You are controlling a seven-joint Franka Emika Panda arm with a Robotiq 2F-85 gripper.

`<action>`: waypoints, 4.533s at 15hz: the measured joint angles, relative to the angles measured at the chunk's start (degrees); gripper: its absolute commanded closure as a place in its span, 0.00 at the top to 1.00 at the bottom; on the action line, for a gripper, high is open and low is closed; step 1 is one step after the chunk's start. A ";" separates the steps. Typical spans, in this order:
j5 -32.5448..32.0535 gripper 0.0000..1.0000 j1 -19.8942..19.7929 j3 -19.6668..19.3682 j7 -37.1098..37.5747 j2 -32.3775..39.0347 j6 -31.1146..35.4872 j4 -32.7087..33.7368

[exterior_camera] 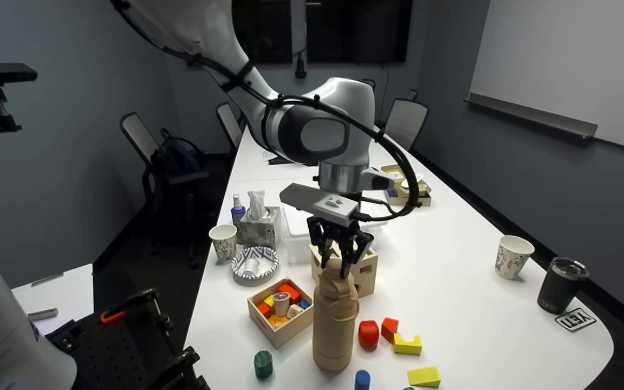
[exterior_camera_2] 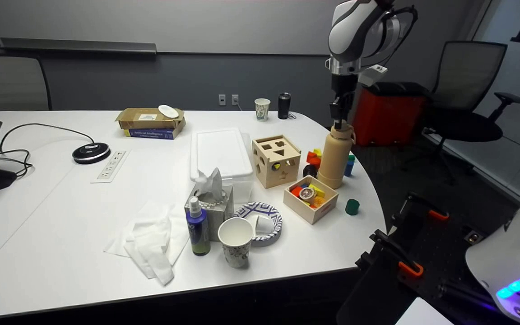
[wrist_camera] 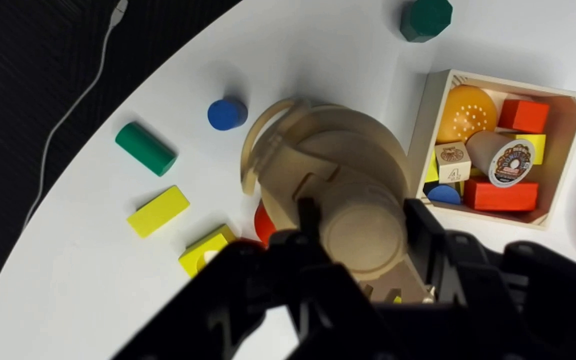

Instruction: Open the bottle's cap slightly, then close it

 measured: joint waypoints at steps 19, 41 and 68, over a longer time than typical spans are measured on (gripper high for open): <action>-7.86 0.21 0.07 1.23 -4.51 0.14 0.55 -0.09; -2.22 0.21 0.10 1.06 20.06 0.13 1.25 -0.21; 0.30 0.32 4.00 -2.15 55.55 0.39 3.87 -0.59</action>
